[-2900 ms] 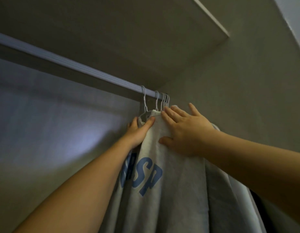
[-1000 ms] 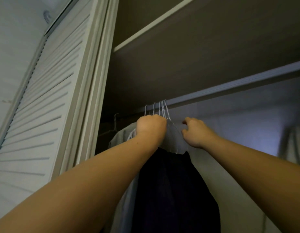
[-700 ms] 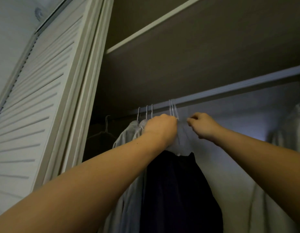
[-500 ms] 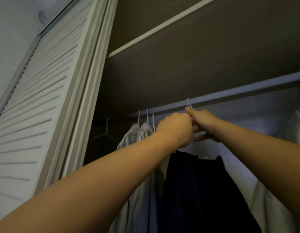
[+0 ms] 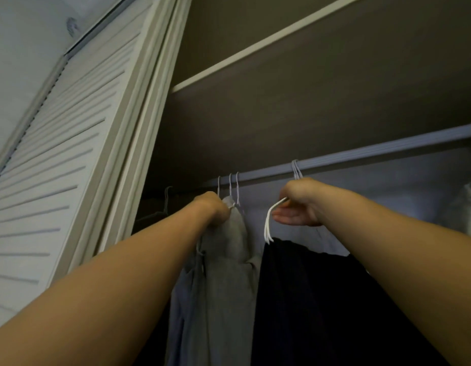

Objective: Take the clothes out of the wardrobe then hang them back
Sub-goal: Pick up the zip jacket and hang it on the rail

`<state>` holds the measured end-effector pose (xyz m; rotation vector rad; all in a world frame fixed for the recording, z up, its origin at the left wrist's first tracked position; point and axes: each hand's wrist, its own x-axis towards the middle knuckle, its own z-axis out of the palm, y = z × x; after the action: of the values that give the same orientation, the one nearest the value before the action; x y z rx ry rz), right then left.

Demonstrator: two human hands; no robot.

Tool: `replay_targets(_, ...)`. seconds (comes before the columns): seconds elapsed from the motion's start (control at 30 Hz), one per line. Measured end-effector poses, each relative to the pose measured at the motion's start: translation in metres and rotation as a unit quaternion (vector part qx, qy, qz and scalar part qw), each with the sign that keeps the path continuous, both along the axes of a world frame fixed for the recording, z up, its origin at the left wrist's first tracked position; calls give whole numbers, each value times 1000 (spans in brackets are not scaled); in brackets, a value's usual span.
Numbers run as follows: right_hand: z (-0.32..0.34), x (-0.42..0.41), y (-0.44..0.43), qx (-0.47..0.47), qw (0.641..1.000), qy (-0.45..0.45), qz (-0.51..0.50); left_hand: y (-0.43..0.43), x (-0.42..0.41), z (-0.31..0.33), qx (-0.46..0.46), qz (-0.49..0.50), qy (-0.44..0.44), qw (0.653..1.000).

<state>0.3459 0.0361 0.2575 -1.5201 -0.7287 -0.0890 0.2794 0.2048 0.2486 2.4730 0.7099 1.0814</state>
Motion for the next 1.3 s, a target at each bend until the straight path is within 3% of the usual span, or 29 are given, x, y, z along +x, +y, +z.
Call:
replay_targets(0.13, -1, -1, 1, 23, 999, -14, -26, -1, 5, -9, 77, -12, -1, 997)
replay_targets(0.3, -6, 12, 5, 57, 998, -18, -36, 4, 5, -7, 95, -89, -37, 991)
replay_targets(0.5, -12, 24, 32, 29, 998, -34, -43, -24, 8, -11, 144, -153, -45, 977)
replay_targets(0.93, -21, 18, 33, -29, 998, -56, -12, -10, 11, -15, 96, -163, -49, 981)
replay_targets(1.07, -21, 10, 21, -48, 996, -65, -28, -17, -2, -12, 112, -117, -33, 986)
replay_targets(1.17, -9, 11, 9, -70, 972, -184, -130, -20, -19, -8, 192, -33, -53, 979)
replay_targets(1.3, -1, -7, -4, -66, 929, -307, -197, -31, -57, -9, 302, 64, -137, 941)
